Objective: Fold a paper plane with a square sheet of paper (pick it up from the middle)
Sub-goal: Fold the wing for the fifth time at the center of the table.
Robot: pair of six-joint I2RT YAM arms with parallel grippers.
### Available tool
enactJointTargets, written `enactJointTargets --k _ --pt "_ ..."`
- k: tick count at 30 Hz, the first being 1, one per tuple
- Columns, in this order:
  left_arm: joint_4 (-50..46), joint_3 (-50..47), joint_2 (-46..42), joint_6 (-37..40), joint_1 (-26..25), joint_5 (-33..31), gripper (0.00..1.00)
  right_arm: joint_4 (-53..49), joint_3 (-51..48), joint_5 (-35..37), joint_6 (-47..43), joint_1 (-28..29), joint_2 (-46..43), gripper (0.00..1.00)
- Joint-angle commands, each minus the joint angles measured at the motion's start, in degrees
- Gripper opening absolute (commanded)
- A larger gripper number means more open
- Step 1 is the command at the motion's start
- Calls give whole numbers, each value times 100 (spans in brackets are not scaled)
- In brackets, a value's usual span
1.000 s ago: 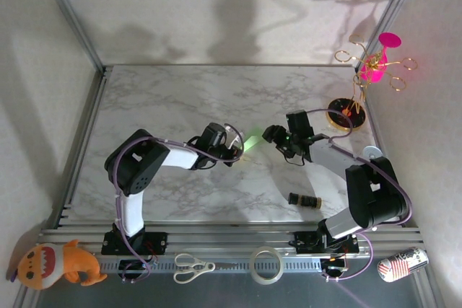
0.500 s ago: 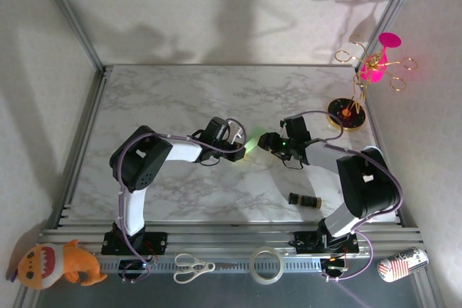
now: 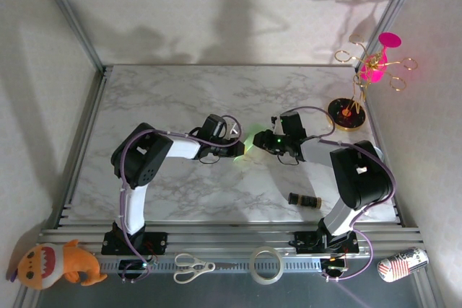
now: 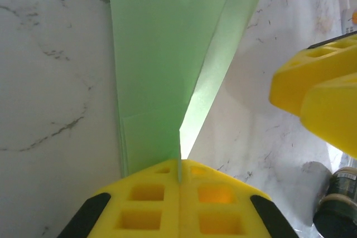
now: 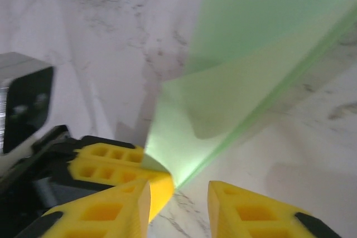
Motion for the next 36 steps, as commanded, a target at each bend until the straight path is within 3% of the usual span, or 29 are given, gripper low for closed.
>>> enactJointTargets --k 1,5,17,26,36 --pt "-309 -44 371 -274 33 -149 0 677 0 -479 77 42 172 28" --pt "-328 -44 414 -359 40 -146 0 908 57 -604 139 47 424 23" --pt "-431 -106 438 -282 40 -147 0 1107 358 -832 132 48 954 22" --pt "-606 -148 479 -75 40 -171 9 953 536 -826 127 47 1187 22" --pt "-656 -219 520 -25 23 -224 11 726 633 -795 109 52 1341 21"
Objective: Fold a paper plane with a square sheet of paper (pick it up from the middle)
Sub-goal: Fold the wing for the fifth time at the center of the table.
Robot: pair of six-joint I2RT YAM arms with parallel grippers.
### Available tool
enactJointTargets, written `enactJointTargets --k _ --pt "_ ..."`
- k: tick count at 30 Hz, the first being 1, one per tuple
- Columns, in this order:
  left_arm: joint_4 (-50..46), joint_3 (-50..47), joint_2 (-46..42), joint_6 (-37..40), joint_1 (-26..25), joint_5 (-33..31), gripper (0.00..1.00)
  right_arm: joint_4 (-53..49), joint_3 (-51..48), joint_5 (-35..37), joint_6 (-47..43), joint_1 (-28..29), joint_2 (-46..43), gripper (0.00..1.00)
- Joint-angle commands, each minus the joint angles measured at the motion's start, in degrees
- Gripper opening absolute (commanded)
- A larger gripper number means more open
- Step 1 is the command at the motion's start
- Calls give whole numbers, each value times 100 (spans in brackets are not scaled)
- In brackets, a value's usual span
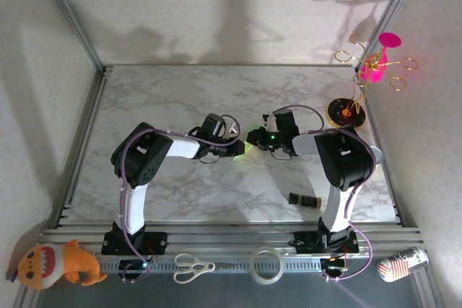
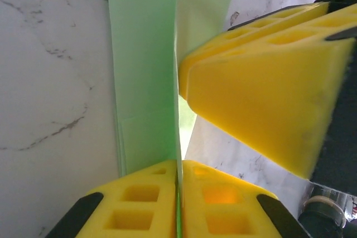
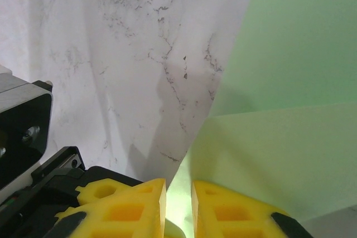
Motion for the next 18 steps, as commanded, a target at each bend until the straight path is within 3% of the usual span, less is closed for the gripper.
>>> enactJointTargets --k 1,18 --pt "-728 -229 483 206 -14 -380 12 -199 137 -39 -3 42 116 21" --pt "-796 -211 215 134 -14 -422 20 -327 214 -107 -116 52 181 21"
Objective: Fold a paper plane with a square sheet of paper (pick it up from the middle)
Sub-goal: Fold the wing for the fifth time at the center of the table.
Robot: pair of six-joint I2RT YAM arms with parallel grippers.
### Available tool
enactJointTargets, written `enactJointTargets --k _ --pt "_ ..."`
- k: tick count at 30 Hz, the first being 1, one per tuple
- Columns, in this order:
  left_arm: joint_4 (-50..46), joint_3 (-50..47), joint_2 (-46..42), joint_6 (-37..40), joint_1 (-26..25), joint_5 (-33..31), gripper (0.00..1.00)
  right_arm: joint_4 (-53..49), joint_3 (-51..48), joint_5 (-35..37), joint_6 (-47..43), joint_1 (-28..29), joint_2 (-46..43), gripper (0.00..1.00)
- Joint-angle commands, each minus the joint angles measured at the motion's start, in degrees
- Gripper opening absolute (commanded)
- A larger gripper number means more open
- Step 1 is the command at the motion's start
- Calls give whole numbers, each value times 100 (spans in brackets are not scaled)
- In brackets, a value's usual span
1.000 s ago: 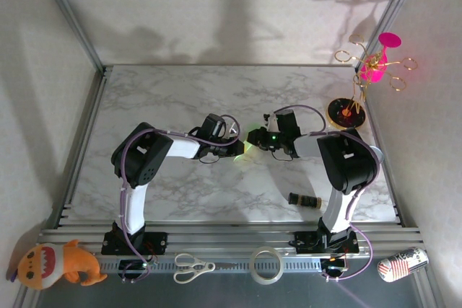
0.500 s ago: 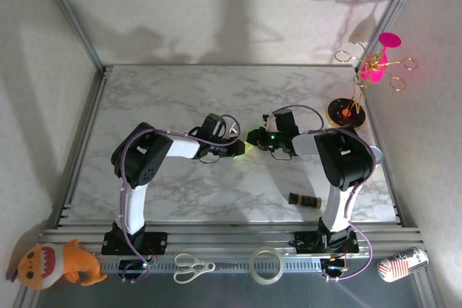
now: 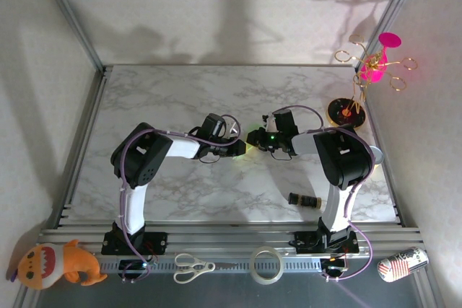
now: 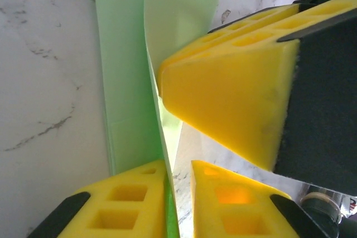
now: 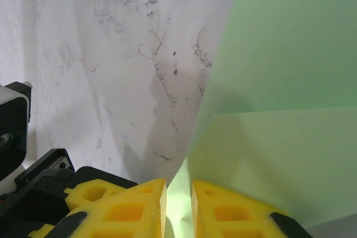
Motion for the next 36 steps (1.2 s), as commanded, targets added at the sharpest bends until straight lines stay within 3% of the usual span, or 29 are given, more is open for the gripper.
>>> enactJointTargets --k 1,11,36 --pt "-802 -209 191 80 -12 -455 21 -195 142 -96 -119 52 119 21" --pt "-1081 -244 -371 -22 8 -553 29 -217 159 -253 -253 50 76 21" --pt "-1345 -438 -760 -188 67 -662 26 -336 255 -308 -328 122 233 21"
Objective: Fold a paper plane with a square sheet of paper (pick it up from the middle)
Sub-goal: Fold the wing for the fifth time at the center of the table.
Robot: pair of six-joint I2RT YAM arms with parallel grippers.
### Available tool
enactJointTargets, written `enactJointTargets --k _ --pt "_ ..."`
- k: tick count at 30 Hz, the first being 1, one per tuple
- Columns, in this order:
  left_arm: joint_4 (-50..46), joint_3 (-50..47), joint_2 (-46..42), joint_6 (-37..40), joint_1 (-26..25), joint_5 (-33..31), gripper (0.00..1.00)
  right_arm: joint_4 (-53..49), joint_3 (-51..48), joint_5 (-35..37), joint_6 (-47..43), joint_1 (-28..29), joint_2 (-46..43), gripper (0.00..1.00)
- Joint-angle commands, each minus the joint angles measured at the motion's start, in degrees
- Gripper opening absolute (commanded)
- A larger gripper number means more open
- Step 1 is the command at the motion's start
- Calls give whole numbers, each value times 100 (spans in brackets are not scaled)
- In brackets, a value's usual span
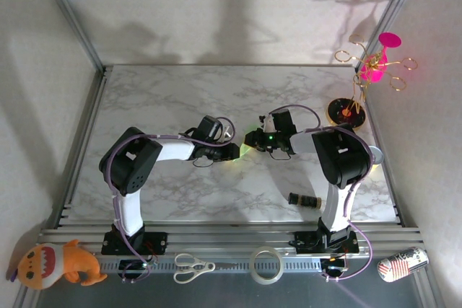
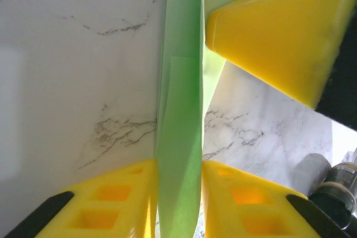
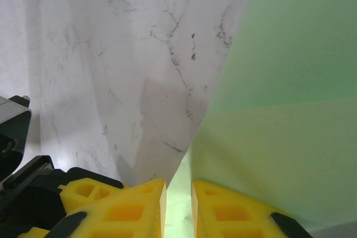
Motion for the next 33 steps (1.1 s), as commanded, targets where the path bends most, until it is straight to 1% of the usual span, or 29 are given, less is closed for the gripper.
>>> enactJointTargets --k 1,14,19,23,27,33 --pt "-250 -131 -65 -36 52 -175 25 -183 127 -38 -119 61 134 21" --pt "-473 -196 73 85 25 -369 24 -240 164 -3 -101 69 187 21" --pt "-629 25 -250 116 34 -475 25 -293 202 -10 -127 82 169 20" --pt "-858 167 -567 142 28 -650 30 -320 219 -16 -155 95 170 20" --pt "-899 151 -666 82 26 -550 31 -328 222 -8 -164 114 170 20" --pt "-760 197 -493 -25 8 -249 31 -337 245 -11 -173 134 187 20"
